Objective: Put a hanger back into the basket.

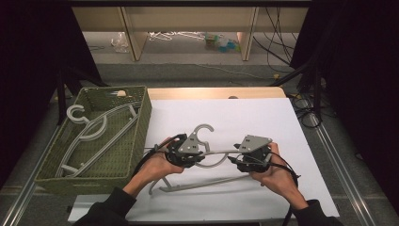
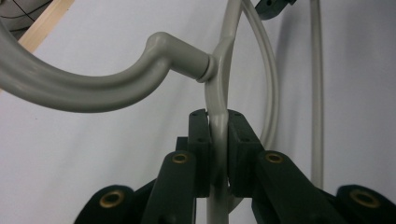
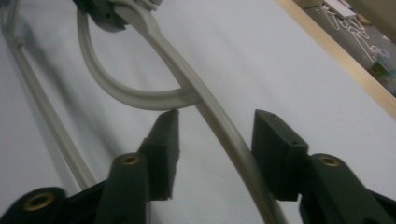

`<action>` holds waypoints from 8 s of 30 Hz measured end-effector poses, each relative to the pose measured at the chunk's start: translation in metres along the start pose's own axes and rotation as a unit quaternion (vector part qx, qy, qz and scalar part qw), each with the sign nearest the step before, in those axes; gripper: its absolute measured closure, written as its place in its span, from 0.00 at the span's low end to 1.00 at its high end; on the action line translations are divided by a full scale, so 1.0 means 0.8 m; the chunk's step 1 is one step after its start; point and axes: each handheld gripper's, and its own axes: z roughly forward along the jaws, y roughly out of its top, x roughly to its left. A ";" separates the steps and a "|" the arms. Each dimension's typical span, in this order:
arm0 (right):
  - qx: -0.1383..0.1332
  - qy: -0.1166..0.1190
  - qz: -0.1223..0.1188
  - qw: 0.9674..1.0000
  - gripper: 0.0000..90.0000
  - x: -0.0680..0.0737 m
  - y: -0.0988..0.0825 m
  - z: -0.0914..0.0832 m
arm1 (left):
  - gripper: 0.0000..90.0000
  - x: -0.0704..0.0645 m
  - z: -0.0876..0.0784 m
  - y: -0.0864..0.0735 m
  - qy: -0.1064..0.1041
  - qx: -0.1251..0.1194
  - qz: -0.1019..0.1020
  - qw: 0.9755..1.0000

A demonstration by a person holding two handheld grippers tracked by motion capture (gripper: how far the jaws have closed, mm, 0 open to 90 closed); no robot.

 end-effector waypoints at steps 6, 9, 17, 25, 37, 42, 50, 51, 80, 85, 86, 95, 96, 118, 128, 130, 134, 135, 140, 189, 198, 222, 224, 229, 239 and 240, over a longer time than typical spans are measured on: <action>-0.048 -0.017 0.047 0.998 0.46 -0.005 0.000 -0.005 | 0.91 0.006 -0.006 -0.002 -0.003 -0.010 -0.035 0.999; -0.070 -0.027 0.066 0.995 0.43 -0.009 0.001 -0.010 | 0.91 0.011 -0.011 -0.004 -0.002 -0.010 -0.050 0.999; -0.108 -0.032 0.095 0.989 0.41 -0.006 0.005 -0.028 | 0.91 0.024 -0.029 -0.010 0.015 -0.018 -0.088 0.996; -0.109 -0.017 0.136 0.985 0.31 0.007 -0.010 -0.031 | 0.91 0.029 -0.052 -0.018 0.029 -0.045 -0.138 0.989; -0.091 -0.002 0.151 0.984 0.31 0.015 -0.036 -0.027 | 0.91 0.022 -0.087 -0.015 0.018 -0.092 -0.174 0.980; -0.091 0.000 0.151 0.984 0.31 0.022 -0.042 -0.030 | 0.91 0.016 -0.113 -0.012 0.016 -0.107 -0.185 0.977; -0.086 0.004 0.150 0.985 0.31 0.024 -0.049 -0.030 | 0.91 0.022 -0.143 -0.006 0.020 -0.104 -0.186 0.977; -0.084 0.004 0.152 0.985 0.31 0.025 -0.049 -0.030 | 0.90 0.024 -0.148 -0.005 0.023 -0.107 -0.186 0.976; -0.084 0.002 0.159 0.984 0.31 0.024 -0.058 -0.032 | 0.90 0.095 -0.255 -0.063 0.129 -0.092 -0.242 0.957; -0.080 0.005 0.160 0.984 0.31 0.025 -0.058 -0.031 | 0.90 0.107 -0.265 -0.078 0.140 -0.085 -0.261 0.951; -0.080 0.005 0.160 0.984 0.31 0.025 -0.058 -0.031 | 0.90 0.107 -0.265 -0.078 0.140 -0.085 -0.261 0.951; -0.078 0.006 0.159 0.984 0.31 0.026 -0.058 -0.030 | 0.90 0.131 -0.286 -0.097 0.178 -0.066 -0.266 0.945; -0.078 0.006 0.159 0.984 0.31 0.026 -0.058 -0.030 | 0.90 0.135 -0.289 -0.098 0.181 -0.062 -0.264 0.945; -0.076 0.009 0.160 0.984 0.31 0.024 -0.059 -0.030 | 0.90 0.183 -0.312 -0.116 0.233 -0.020 -0.255 0.938; -0.074 0.011 0.162 0.984 0.31 0.024 -0.060 -0.029 | 0.90 0.207 -0.310 -0.152 0.254 0.006 -0.268 0.929; -0.073 0.014 0.165 0.984 0.31 0.025 -0.060 -0.029 | 0.90 0.212 -0.311 -0.162 0.261 0.012 -0.276 0.925; -0.073 0.013 0.163 0.984 0.31 0.025 -0.060 -0.028 | 0.90 0.215 -0.313 -0.172 0.269 0.005 -0.286 0.920; -0.074 0.013 0.160 0.984 0.31 0.025 -0.060 -0.028 | 0.90 0.216 -0.315 -0.175 0.270 0.010 -0.287 0.919; -0.073 0.013 0.161 0.984 0.31 0.025 -0.060 -0.028 | 0.90 0.218 -0.316 -0.191 0.279 0.018 -0.289 0.916; -0.066 0.018 0.158 0.985 0.31 0.025 -0.060 -0.027 | 0.82 0.206 -0.254 -0.272 0.234 0.078 -0.320 0.915; -0.068 0.014 0.162 0.984 0.31 0.024 -0.060 -0.028 | 0.47 0.191 -0.278 -0.250 0.293 0.039 -0.352 0.888; -0.070 0.012 0.161 0.984 0.31 0.025 -0.060 -0.028 | 0.34 0.085 -0.262 -0.163 0.280 -0.103 -0.291 0.909; -0.070 0.012 0.162 0.984 0.31 0.025 -0.060 -0.028 | 0.33 0.078 -0.256 -0.157 0.274 -0.106 -0.287 0.912; -0.072 0.010 0.161 0.984 0.31 0.025 -0.060 -0.027 | 0.29 0.060 -0.239 -0.141 0.249 -0.115 -0.274 0.922; -0.075 0.007 0.160 0.984 0.30 0.024 -0.060 -0.027 | 0.29 0.035 -0.226 -0.124 0.243 -0.133 -0.261 0.925; -0.076 0.007 0.161 0.984 0.30 0.024 -0.060 -0.027 | 0.29 0.031 -0.225 -0.122 0.241 -0.133 -0.258 0.926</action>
